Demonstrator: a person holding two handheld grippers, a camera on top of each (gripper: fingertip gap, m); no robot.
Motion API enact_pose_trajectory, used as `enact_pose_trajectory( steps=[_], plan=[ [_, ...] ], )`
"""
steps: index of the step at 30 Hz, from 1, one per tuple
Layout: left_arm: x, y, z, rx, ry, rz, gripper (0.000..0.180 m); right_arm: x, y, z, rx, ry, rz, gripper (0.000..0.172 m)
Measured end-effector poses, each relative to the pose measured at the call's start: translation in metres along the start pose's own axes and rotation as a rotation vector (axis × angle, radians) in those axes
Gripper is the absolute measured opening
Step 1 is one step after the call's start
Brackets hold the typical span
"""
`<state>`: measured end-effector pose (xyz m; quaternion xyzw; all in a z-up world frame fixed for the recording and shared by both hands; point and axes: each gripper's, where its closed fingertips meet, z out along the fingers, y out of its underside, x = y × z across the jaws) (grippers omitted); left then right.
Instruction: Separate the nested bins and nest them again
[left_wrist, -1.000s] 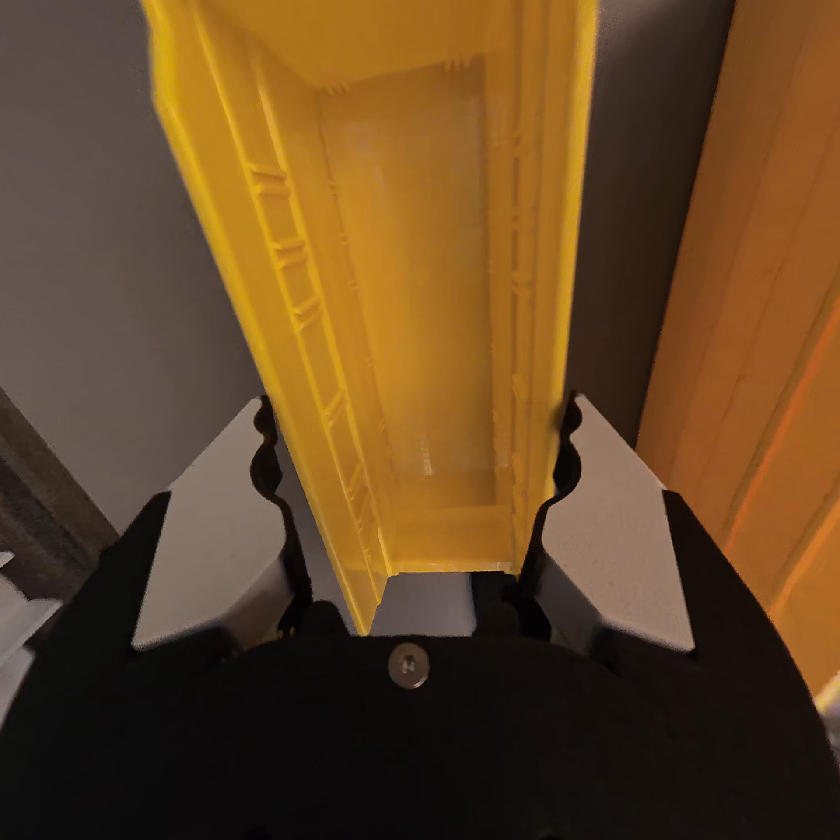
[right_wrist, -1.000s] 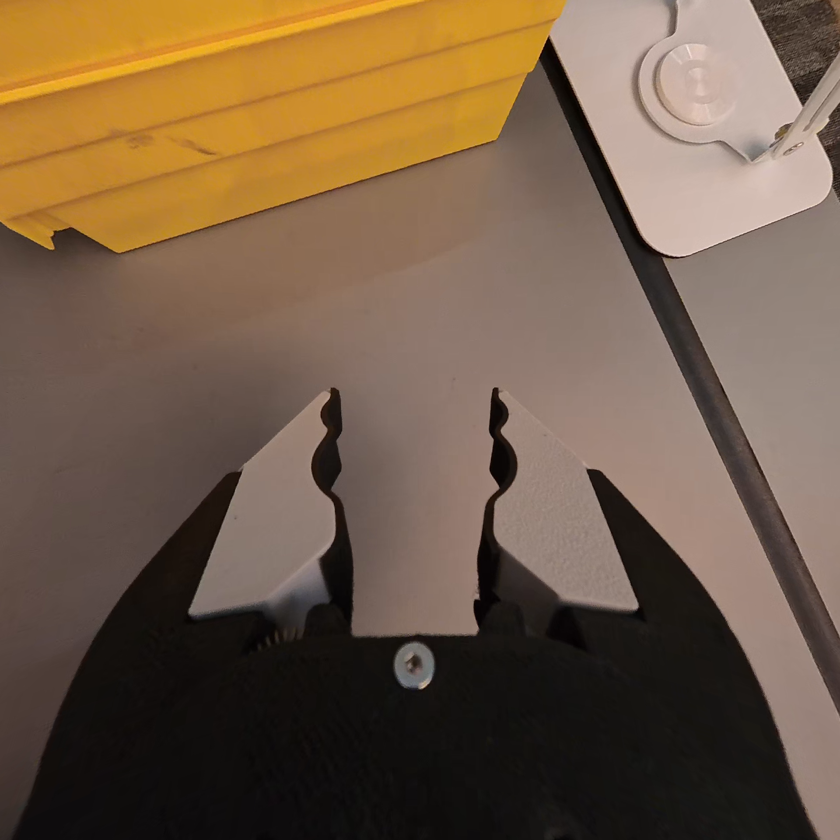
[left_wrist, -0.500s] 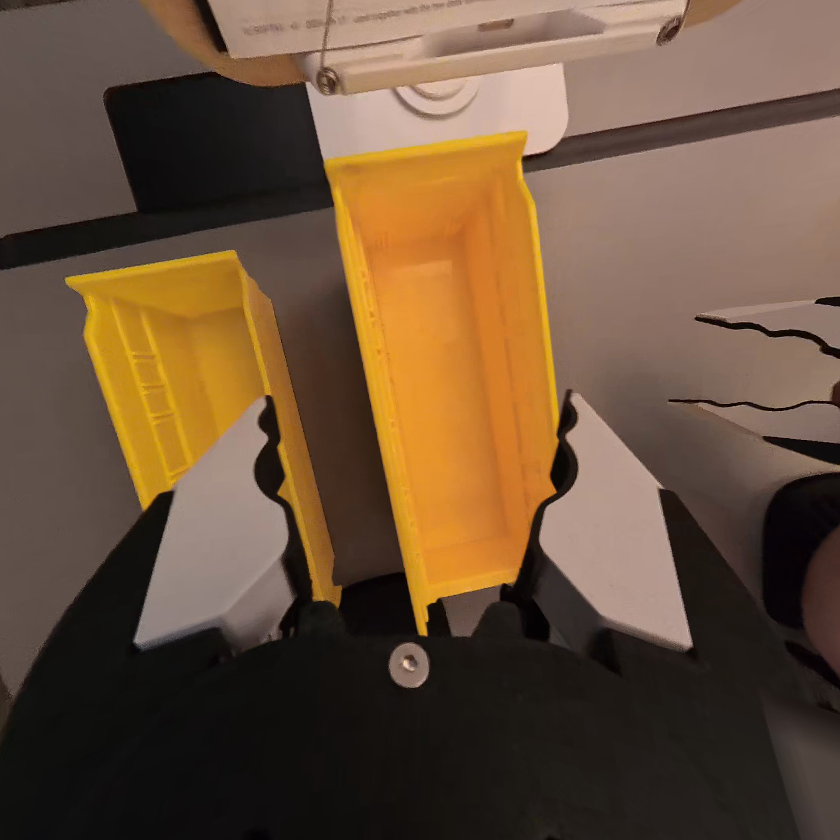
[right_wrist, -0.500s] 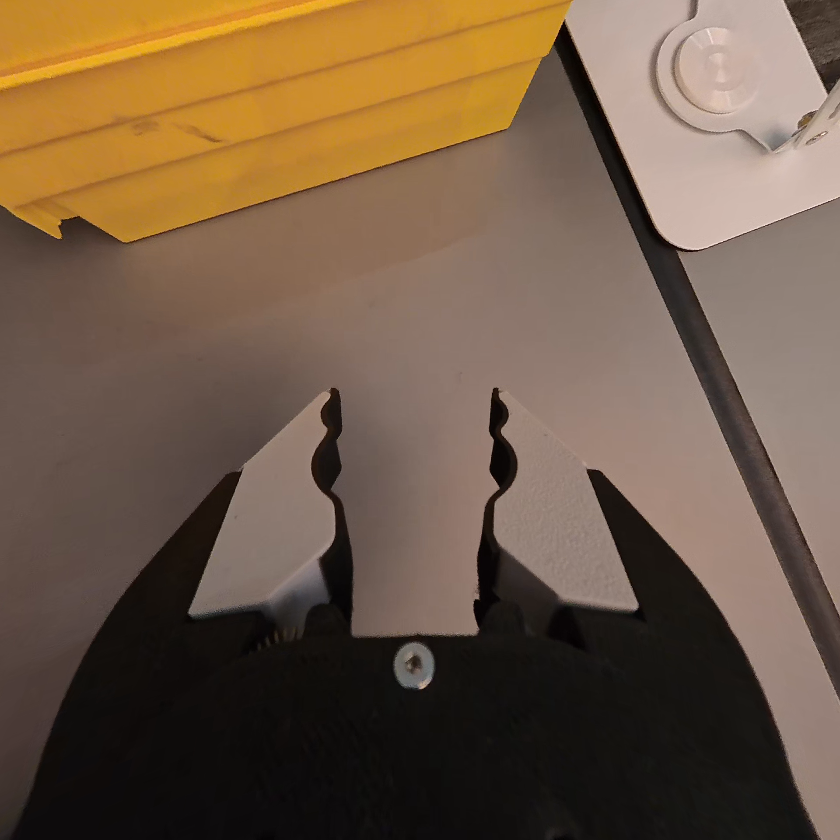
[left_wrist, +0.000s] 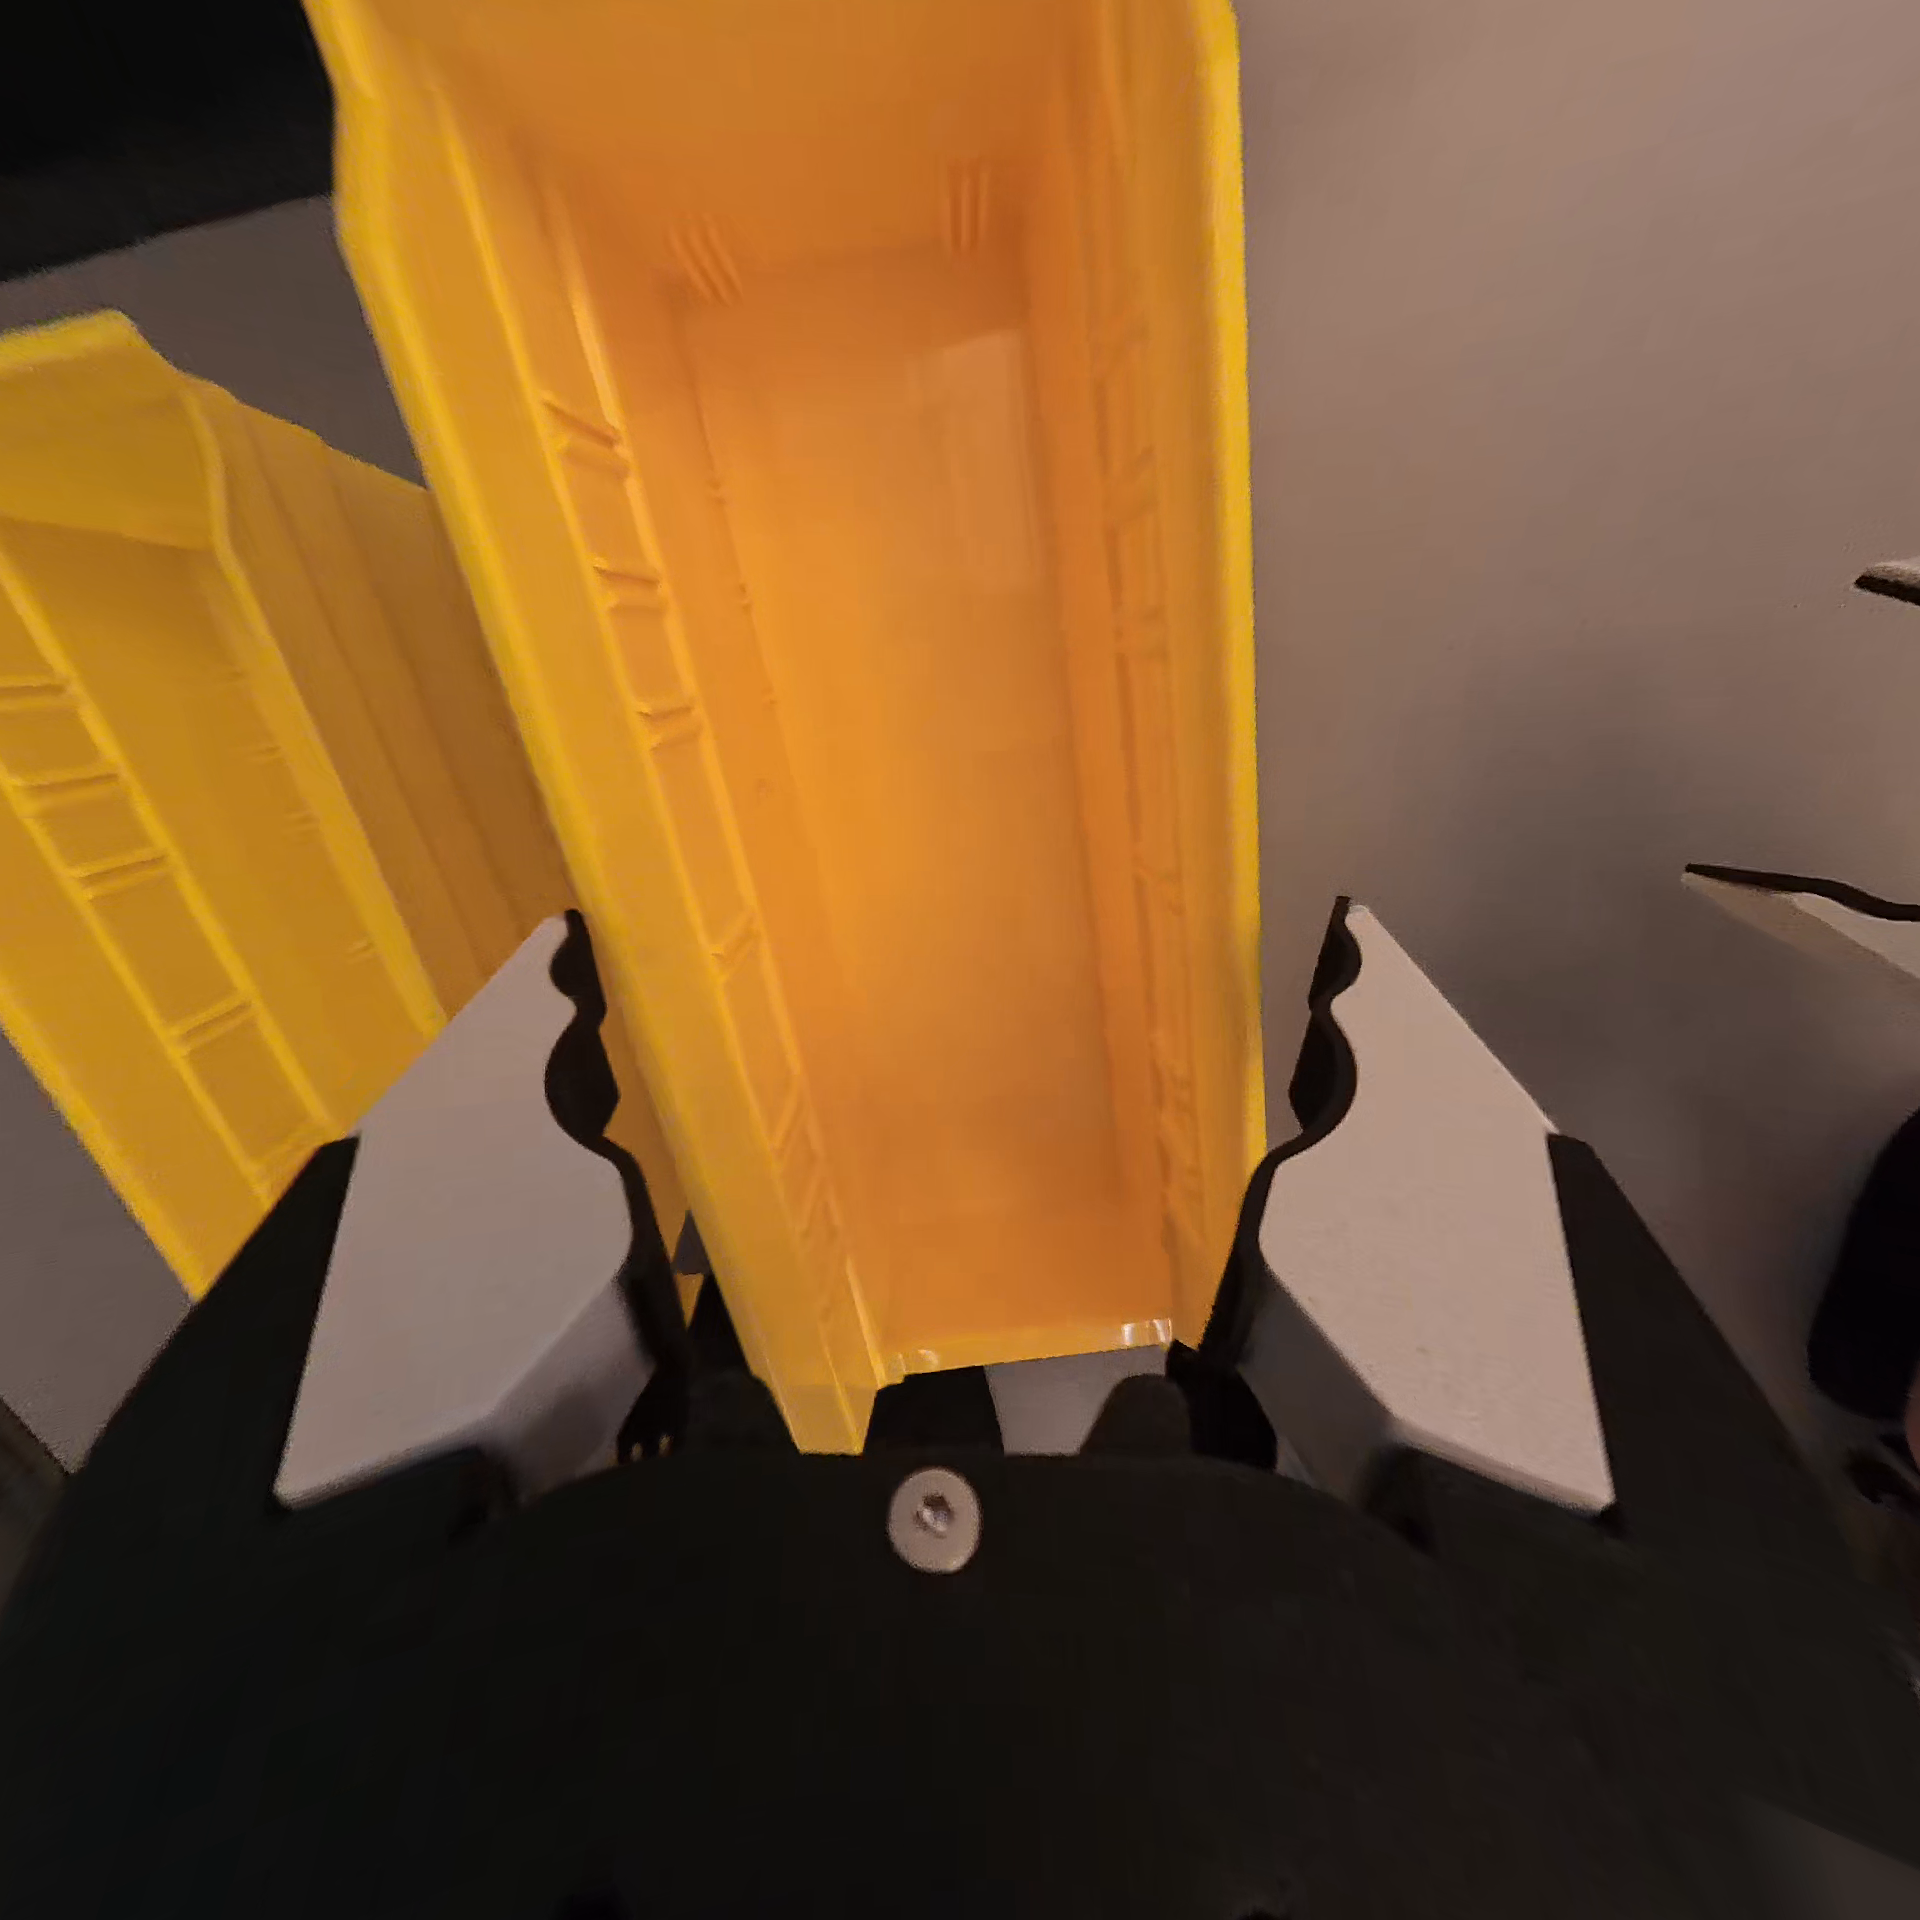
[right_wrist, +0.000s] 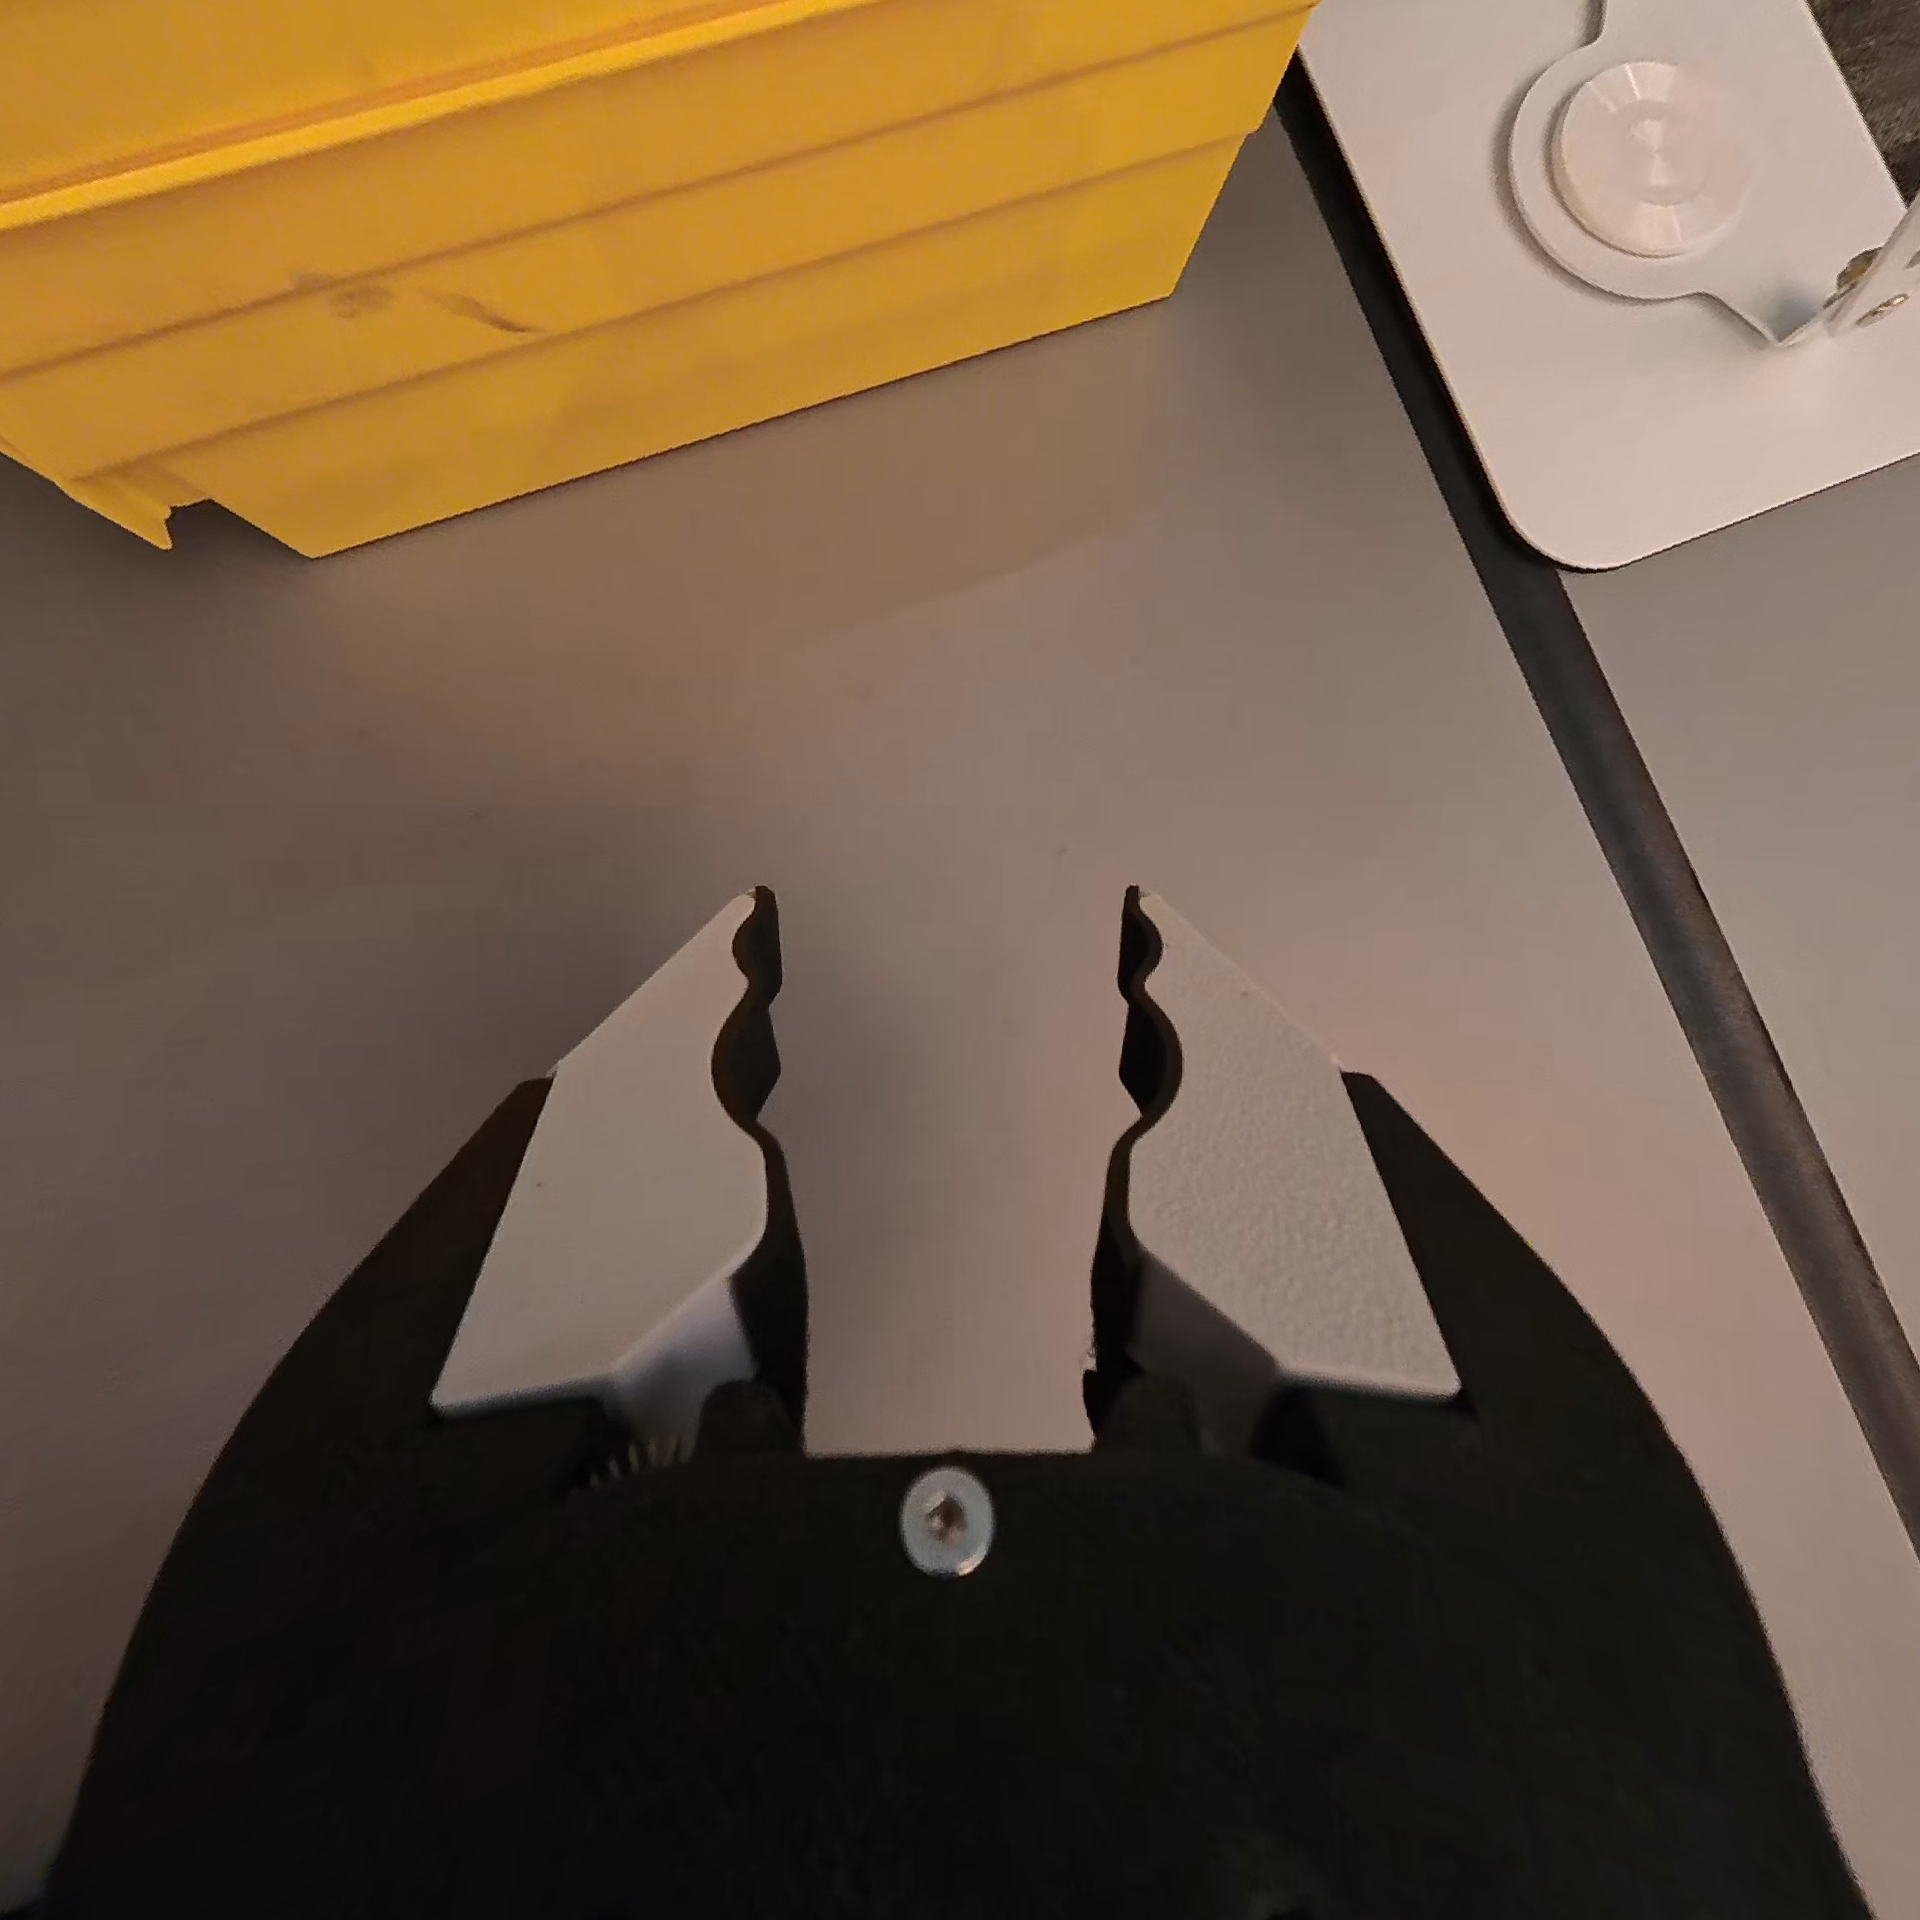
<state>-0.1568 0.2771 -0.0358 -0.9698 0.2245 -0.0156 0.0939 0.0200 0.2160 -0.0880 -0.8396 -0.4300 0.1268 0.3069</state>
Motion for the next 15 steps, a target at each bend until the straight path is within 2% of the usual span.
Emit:
enact_pose_trajectory(
  steps=[4,15],
  plan=[
    [-0.0032,0.0013,0.0040,-0.001,-0.030,0.012,0.131,-0.0008,0.0015,0.0019,-0.009,-0.005,0.000,0.066],
    [-0.0029,-0.0012,0.0036,0.011,0.015,0.002,0.131,0.0028,0.0084,0.0084,-0.038,-0.001,0.012,0.066]
  ],
)
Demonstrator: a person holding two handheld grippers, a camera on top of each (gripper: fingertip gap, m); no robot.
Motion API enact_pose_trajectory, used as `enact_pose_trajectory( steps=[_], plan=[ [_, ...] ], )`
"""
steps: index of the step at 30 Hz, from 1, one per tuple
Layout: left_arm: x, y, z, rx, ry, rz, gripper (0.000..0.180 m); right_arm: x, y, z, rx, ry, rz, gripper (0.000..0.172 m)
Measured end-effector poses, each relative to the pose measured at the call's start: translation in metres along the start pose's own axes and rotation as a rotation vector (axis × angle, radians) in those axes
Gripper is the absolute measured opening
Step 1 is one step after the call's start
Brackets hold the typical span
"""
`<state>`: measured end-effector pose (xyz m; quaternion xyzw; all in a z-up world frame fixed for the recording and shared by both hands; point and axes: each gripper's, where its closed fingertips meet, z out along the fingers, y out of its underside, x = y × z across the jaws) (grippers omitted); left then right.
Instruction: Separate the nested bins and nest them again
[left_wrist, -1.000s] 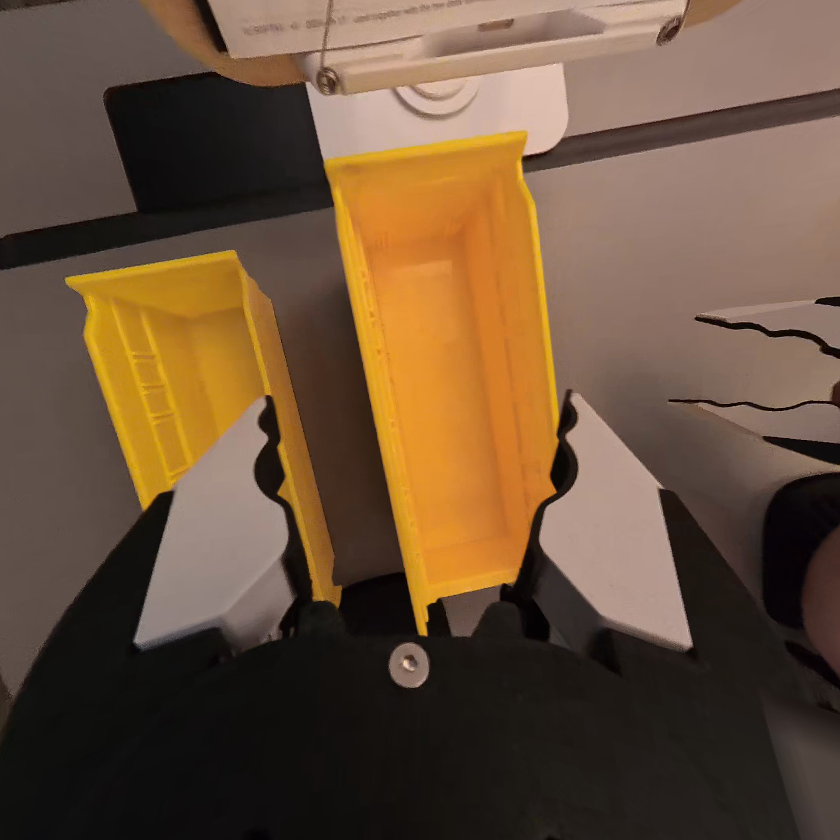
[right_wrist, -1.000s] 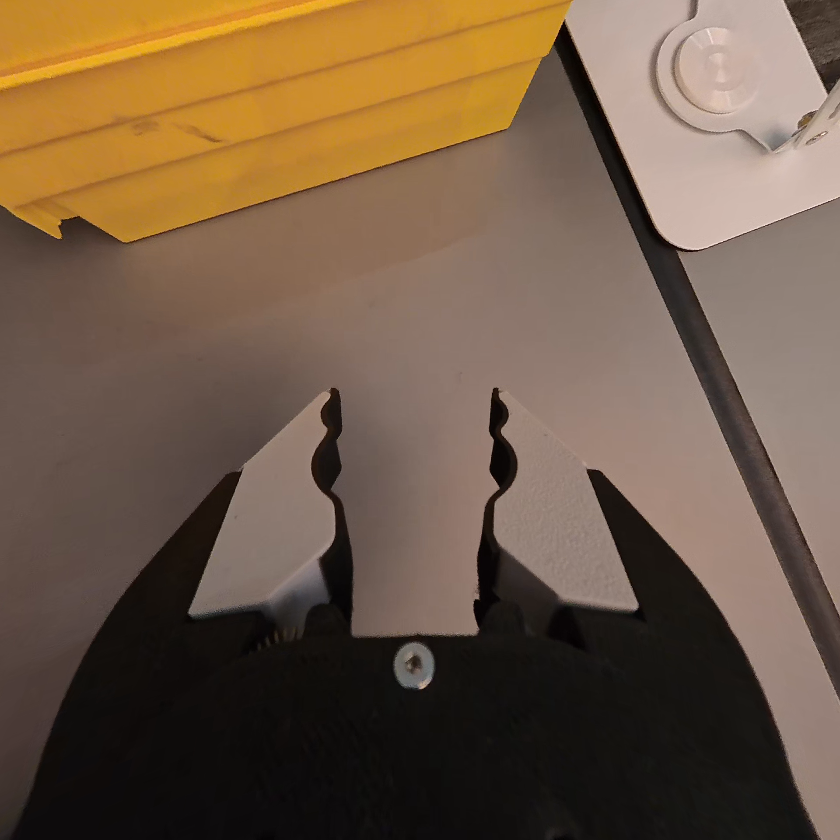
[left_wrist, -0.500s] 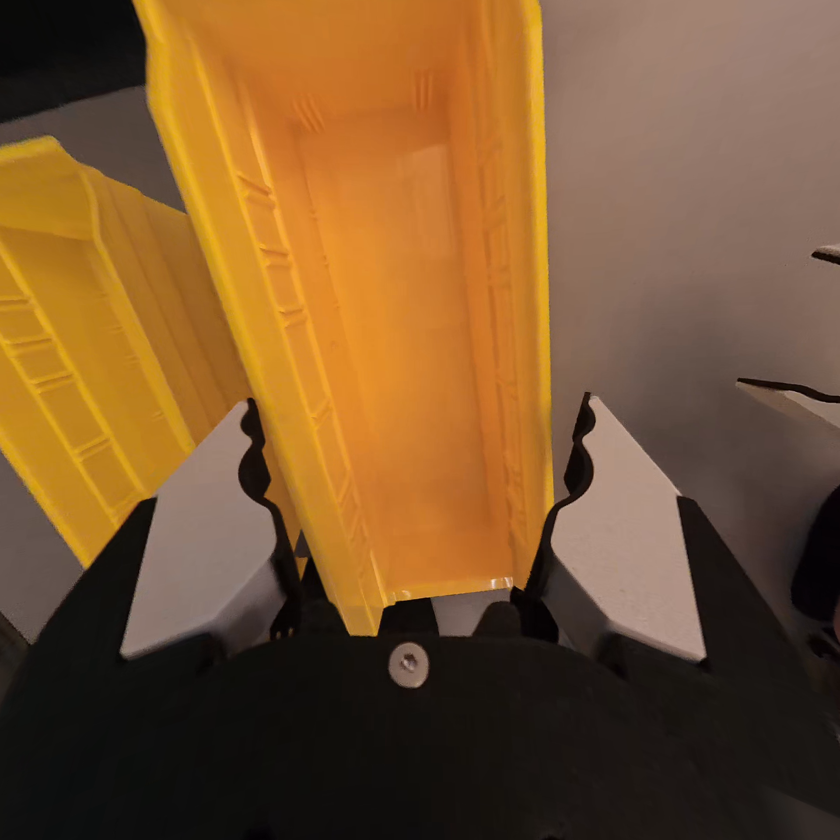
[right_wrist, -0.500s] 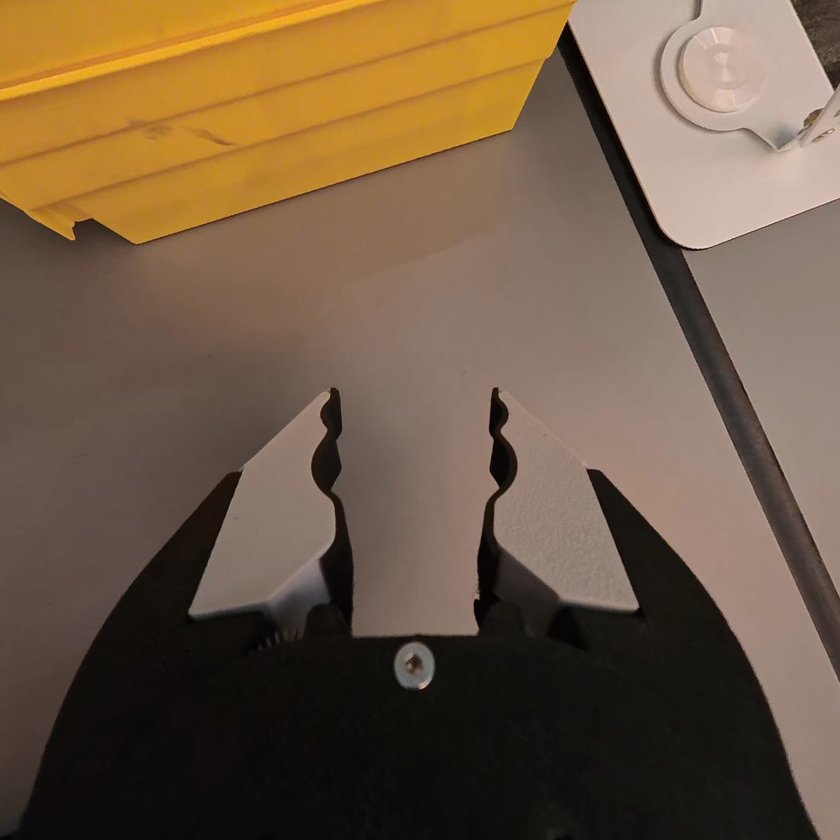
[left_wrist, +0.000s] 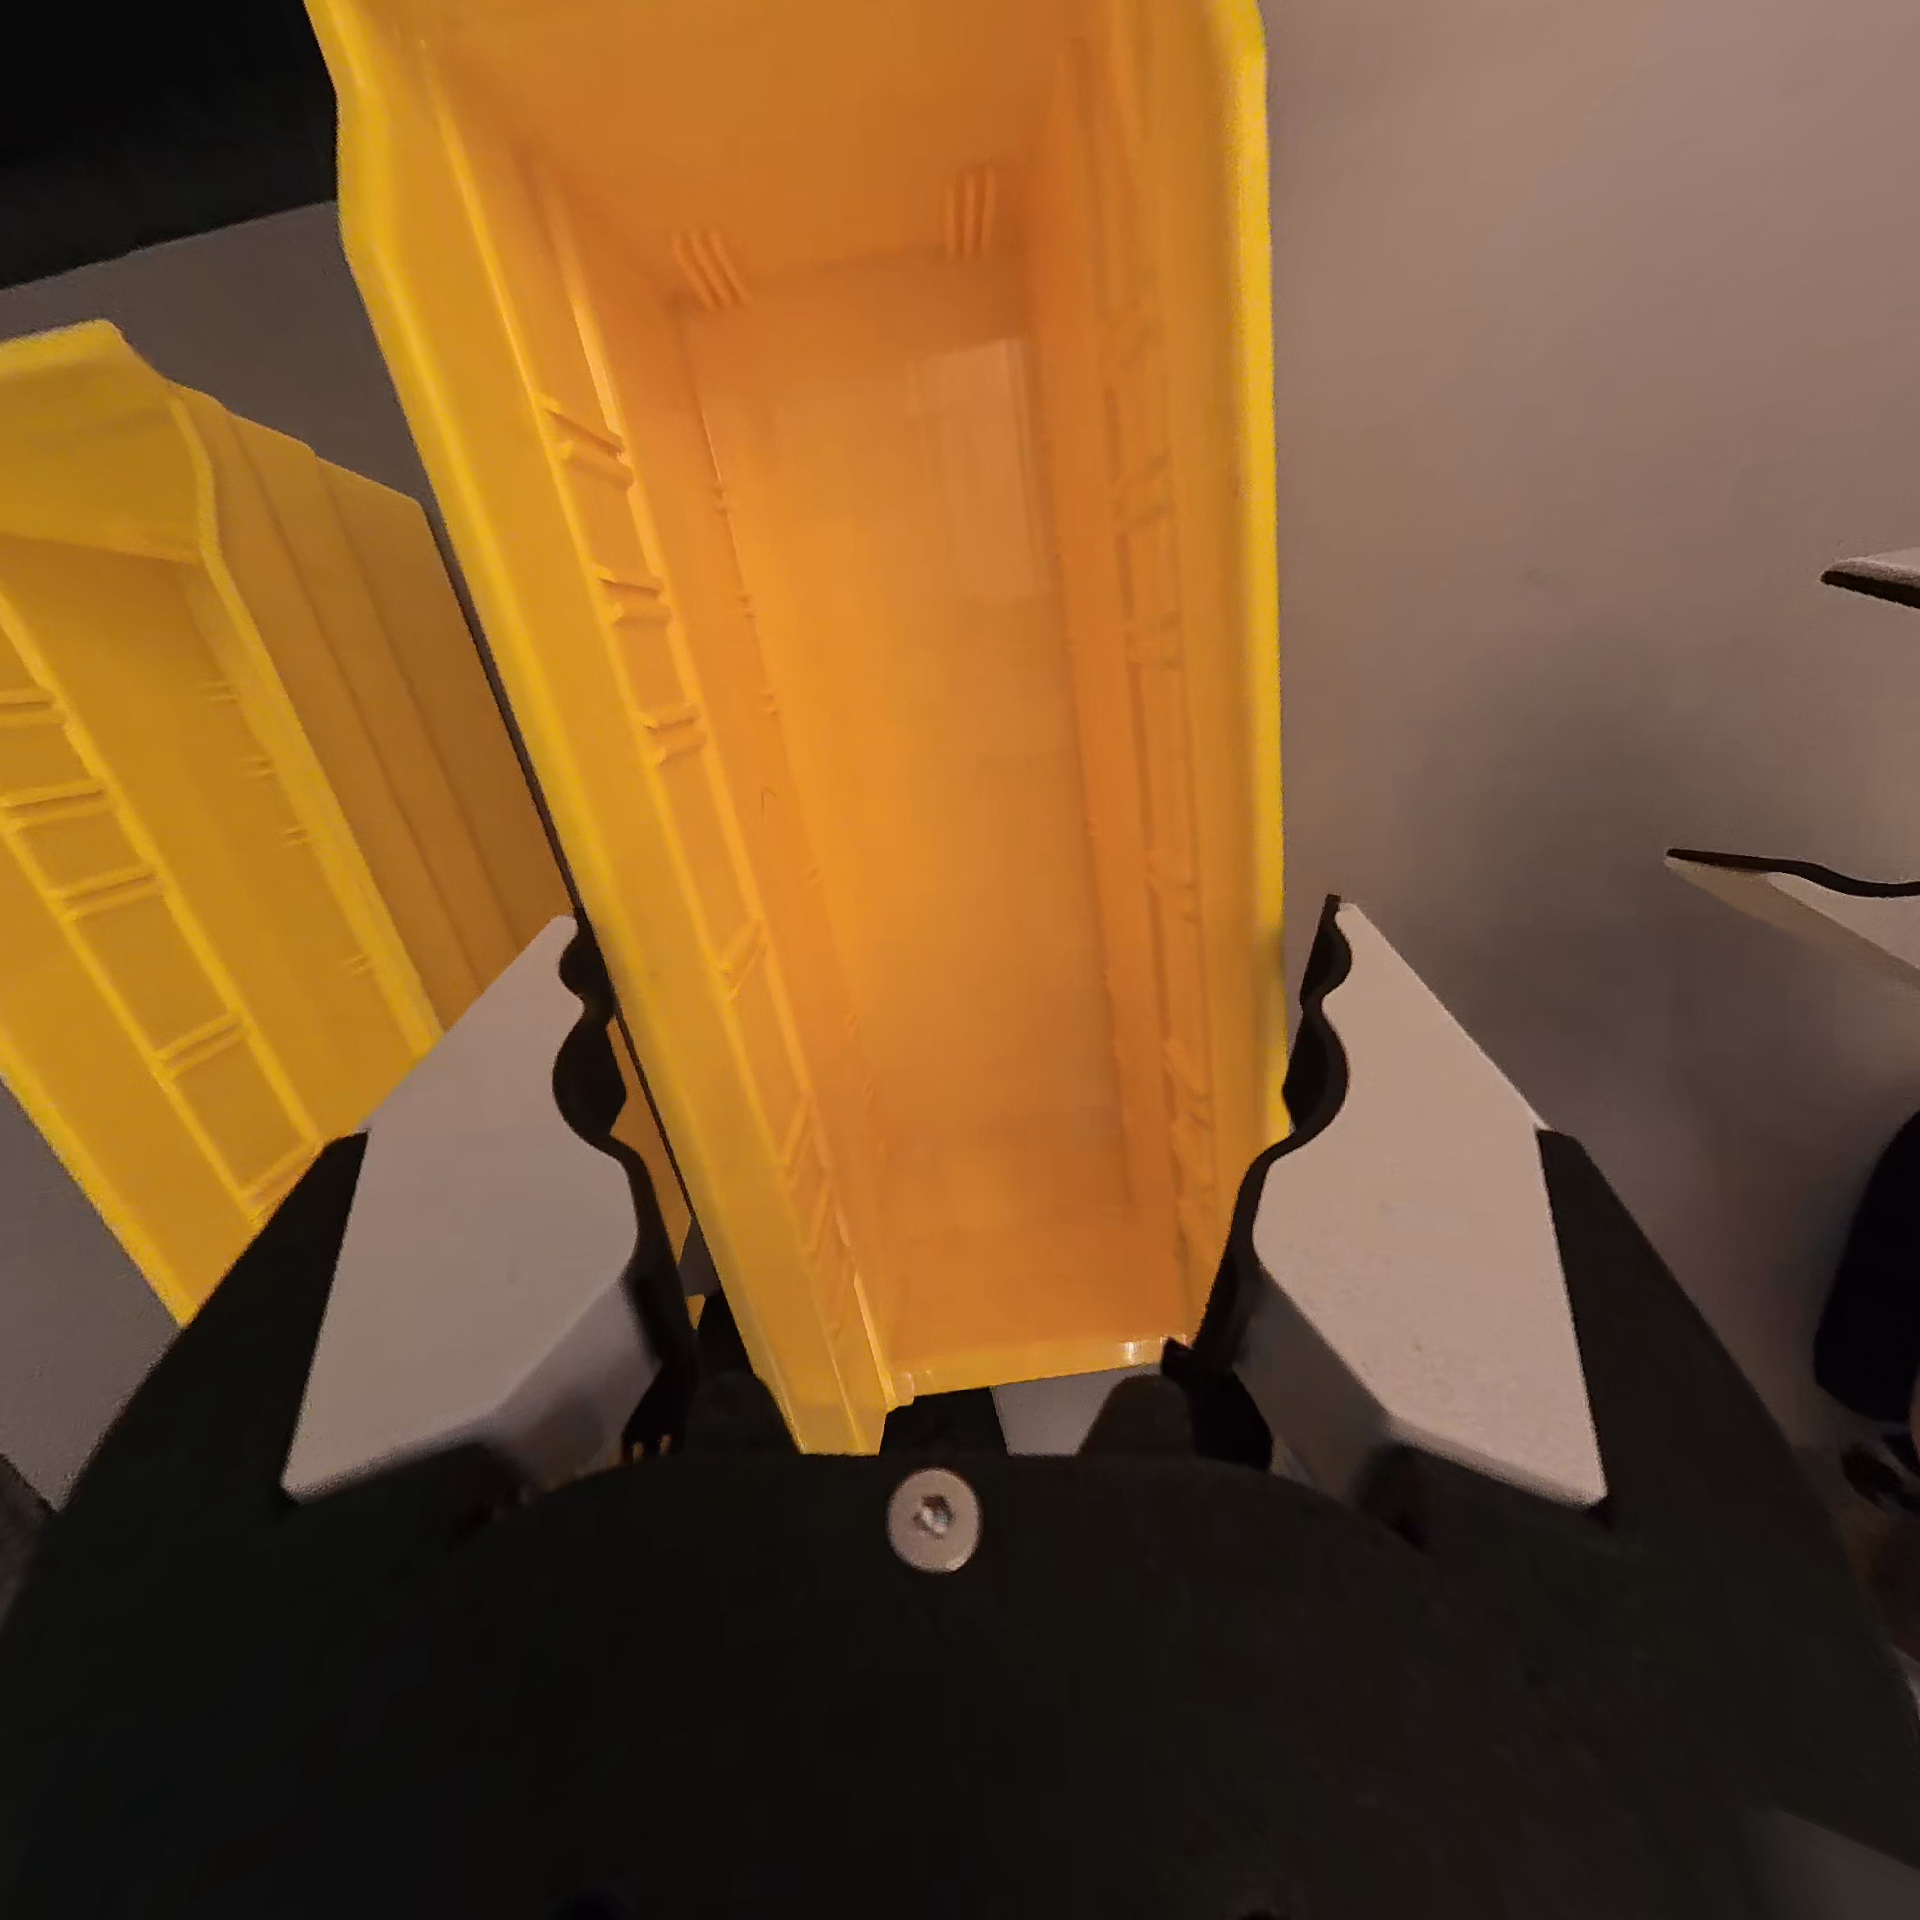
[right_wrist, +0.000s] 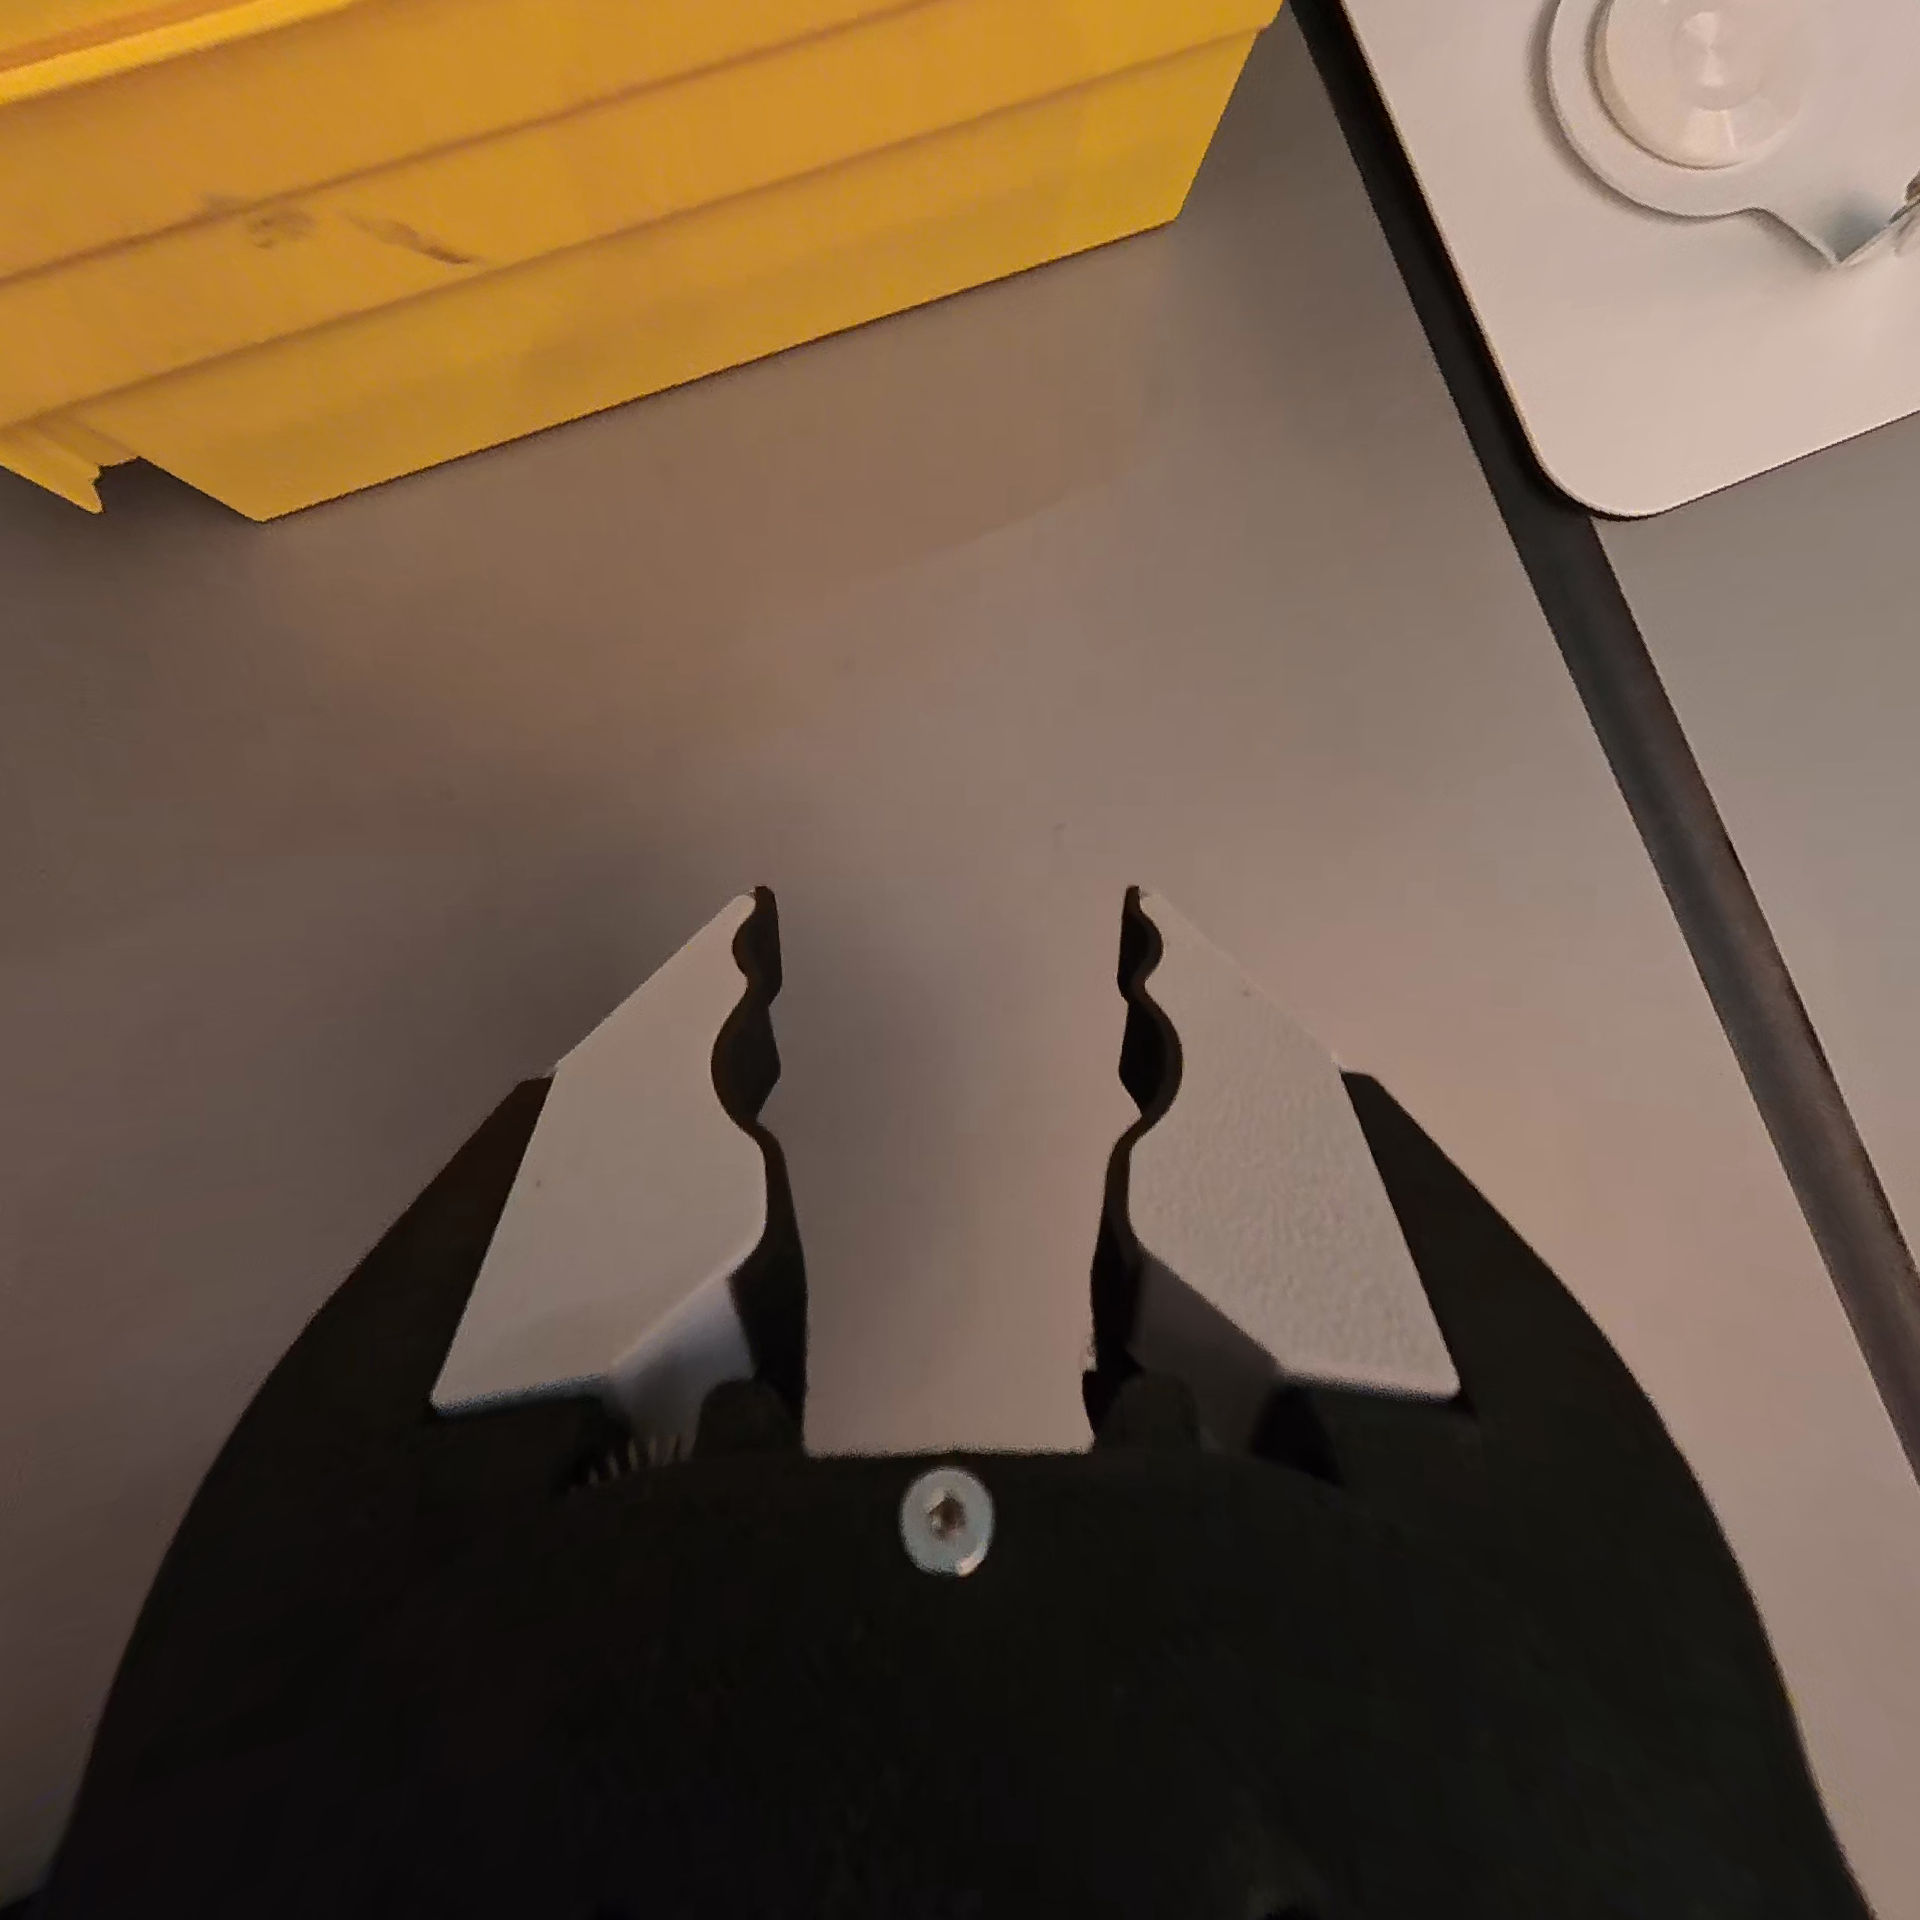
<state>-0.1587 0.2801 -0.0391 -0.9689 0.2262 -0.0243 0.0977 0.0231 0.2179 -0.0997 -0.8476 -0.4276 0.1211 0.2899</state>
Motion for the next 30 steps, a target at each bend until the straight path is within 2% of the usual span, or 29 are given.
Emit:
enact_pose_trajectory(
  steps=[15,30],
  plan=[
    [-0.003,0.009,0.001,-0.040,-0.148,0.035,0.125,0.000,0.006,0.008,-0.039,-0.004,0.005,0.066],
    [-0.004,0.010,-0.003,-0.091,-0.187,0.038,0.113,-0.002,0.007,0.009,-0.043,-0.017,0.006,0.066]
  ],
)
